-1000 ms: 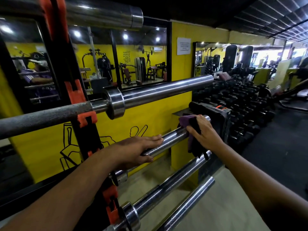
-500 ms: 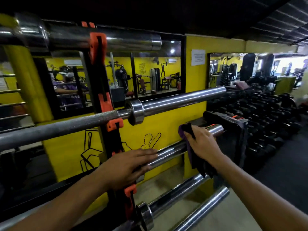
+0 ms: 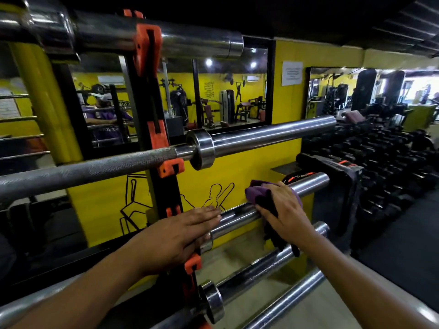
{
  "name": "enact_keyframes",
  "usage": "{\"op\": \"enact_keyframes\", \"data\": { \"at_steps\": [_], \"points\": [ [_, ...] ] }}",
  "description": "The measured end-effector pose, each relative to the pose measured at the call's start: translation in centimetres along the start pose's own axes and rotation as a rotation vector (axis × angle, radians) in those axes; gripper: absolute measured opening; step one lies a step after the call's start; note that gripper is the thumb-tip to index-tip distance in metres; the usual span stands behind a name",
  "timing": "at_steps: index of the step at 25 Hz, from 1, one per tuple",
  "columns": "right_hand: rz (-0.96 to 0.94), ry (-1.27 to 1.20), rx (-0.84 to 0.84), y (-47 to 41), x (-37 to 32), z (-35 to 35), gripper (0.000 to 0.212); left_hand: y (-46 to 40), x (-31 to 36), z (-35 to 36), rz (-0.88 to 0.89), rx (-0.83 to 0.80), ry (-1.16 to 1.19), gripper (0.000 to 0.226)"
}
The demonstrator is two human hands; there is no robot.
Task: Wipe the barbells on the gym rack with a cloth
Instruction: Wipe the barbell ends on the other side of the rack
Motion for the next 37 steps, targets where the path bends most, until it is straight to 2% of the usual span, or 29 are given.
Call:
{"op": "enact_keyframes", "data": {
  "at_steps": [2, 4, 6, 7, 11, 13, 15, 18, 19, 20, 22, 24, 25, 26, 28, 29, 32, 35, 37],
  "points": [
    [0.145, 0.021, -0.025, -1.5, 2.6, -1.6, 0.042, -0.1, -0.1, -0.1, -0.016, -0.022, 0.006, 0.062],
    [0.334, 0.119, -0.168, -5.1, 2.9, -2.1, 0.034, -0.1, -0.1, -0.3, -0.009, 0.003, 0.007, 0.063],
    [0.383, 0.233, -0.376, -7.0, 1.1, -0.9, 0.032, -0.2, 0.4, -0.4, -0.005, -0.016, 0.003, 0.064],
    [0.346, 0.237, -0.395, -7.0, 0.2, -0.4, 0.034, -0.1, 0.4, -0.4, -0.015, -0.043, -0.002, 0.063],
    [0.064, -0.004, -0.065, -0.5, -1.3, -0.1, 0.042, 1.4, 0.5, -1.0, 0.018, -0.120, -0.039, 0.063],
    [0.137, 0.008, -0.043, -0.6, 1.0, -1.4, 0.051, 2.5, 0.1, -1.0, 0.014, -0.149, -0.033, 0.065],
    [0.291, -0.002, 0.006, -3.0, 1.1, -2.6, 0.045, 3.3, -0.4, -1.2, 0.006, -0.110, -0.035, 0.063],
    [0.374, -0.289, 0.078, -5.4, -4.1, -2.0, 0.035, 4.1, -0.6, -1.6, 0.007, 0.030, -0.181, 0.054],
    [0.335, -0.265, 0.063, -5.4, -6.0, -1.1, 0.031, 4.2, -0.5, -1.6, 0.005, 0.048, -0.211, 0.052],
    [0.271, -0.103, 0.003, -5.1, -7.6, 0.3, 0.030, 4.2, -0.5, -1.5, 0.017, 0.059, -0.222, 0.052],
    [0.229, 0.192, -0.142, -4.5, -9.1, 3.1, 0.043, 4.5, -0.5, -1.6, 0.036, 0.064, -0.202, 0.051],
    [0.267, 0.262, -0.309, -5.7, -9.3, 4.0, 0.052, 4.3, -0.8, -1.9, 0.025, 0.069, -0.167, 0.051],
    [0.253, 0.268, -0.377, -6.3, -9.4, 4.3, 0.049, 4.1, -0.8, -1.9, 0.028, 0.067, -0.159, 0.052],
    [0.163, 0.308, -0.384, -6.5, -10.2, 4.7, 0.044, 4.0, -0.8, -1.8, 0.028, 0.060, -0.159, 0.052],
    [-0.074, 0.342, -0.195, -4.6, -12.5, 5.0, 0.046, 4.1, -1.0, -1.6, 0.008, 0.040, -0.142, 0.052],
    [-0.104, 0.257, -0.104, -2.7, -13.1, 4.9, 0.048, 4.2, -1.2, -1.6, 0.000, 0.046, -0.129, 0.052],
    [-0.069, 0.080, 0.009, 0.7, -10.2, 3.8, 0.043, 4.4, -1.2, -1.5, 0.017, 0.007, -0.132, 0.053],
    [0.190, 0.123, -0.152, -3.1, -7.5, 2.8, 0.046, 5.2, -1.1, -0.8, 0.031, -0.207, -0.123, 0.065],
    [0.293, 0.177, -0.313, -5.3, -8.7, 3.8, 0.050, 5.4, -1.0, -0.6, 0.034, -0.222, -0.139, 0.067]
  ]
}}
Point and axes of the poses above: each hand's wrist, its own y-axis away from the middle knuckle, its own z-axis out of the palm, x = y × z, the point moved 6 cm from there along -y, towards the middle knuckle, and after that the axes turned 4 degrees about -y, right-handed, at the moved point
